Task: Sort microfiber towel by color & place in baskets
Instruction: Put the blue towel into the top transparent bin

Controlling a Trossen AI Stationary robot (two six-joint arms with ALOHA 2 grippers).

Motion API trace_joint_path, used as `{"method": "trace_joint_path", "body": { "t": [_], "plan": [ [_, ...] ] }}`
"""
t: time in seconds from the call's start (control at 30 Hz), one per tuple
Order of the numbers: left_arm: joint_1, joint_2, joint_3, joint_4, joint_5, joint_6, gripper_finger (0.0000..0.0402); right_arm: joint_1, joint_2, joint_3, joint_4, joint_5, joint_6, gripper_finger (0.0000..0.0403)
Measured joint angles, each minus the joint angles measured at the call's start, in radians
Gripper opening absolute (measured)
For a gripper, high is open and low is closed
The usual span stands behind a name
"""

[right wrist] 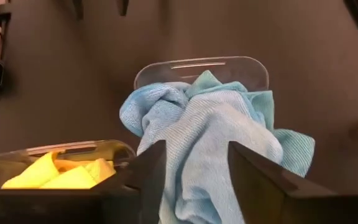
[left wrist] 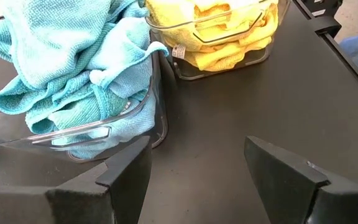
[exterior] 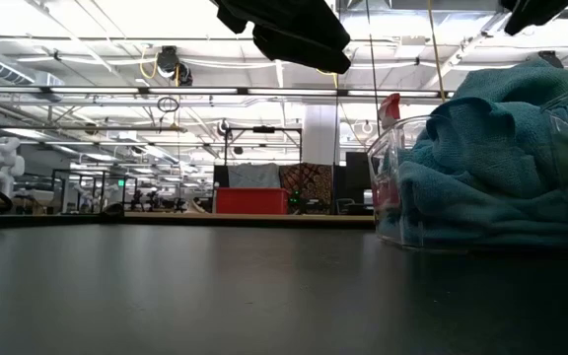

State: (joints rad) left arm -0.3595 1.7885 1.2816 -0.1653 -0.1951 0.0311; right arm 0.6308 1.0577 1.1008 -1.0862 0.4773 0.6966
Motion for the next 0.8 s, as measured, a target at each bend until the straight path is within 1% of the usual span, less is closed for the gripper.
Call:
{"method": "trace_joint_path", "body": {
  "t": [0.1,0.27,0.33,0.47,0.7,0.8],
  "plan": [
    [0.000,0.000,0.000,0.000,0.000,0.000,0.0263,0.000,0.038,0.000,0.013,0.001,-0.027,0.0126],
    [-0.001,0.000,0.000,0.000,0.000,-0.001,0.0263,0.000,0.099,0.000,0.012,0.007,-0.055,0.0035],
    [-0.001,0.000,0.000,0.000,0.000,-0.002,0.0263,0.000,0.117,0.000,0.003,0.026,-0.057,0.0010],
    [-0.001,0.000,0.000,0.000,0.000,-0.006,0.0263,-0.001,0.142,0.000,-0.043,0.077,-0.012,0.0013],
    [-0.001,0.000,0.000,0.000,0.000,-0.020,0.0263,-0.023,0.190,0.000,-0.132,0.077,0.064,0.0002],
    [-0.001,0.000,0.000,0.000,0.000,-0.025,0.0263,-0.034,0.210,-0.030,-0.121,0.072,0.083,0.0002]
  ]
}}
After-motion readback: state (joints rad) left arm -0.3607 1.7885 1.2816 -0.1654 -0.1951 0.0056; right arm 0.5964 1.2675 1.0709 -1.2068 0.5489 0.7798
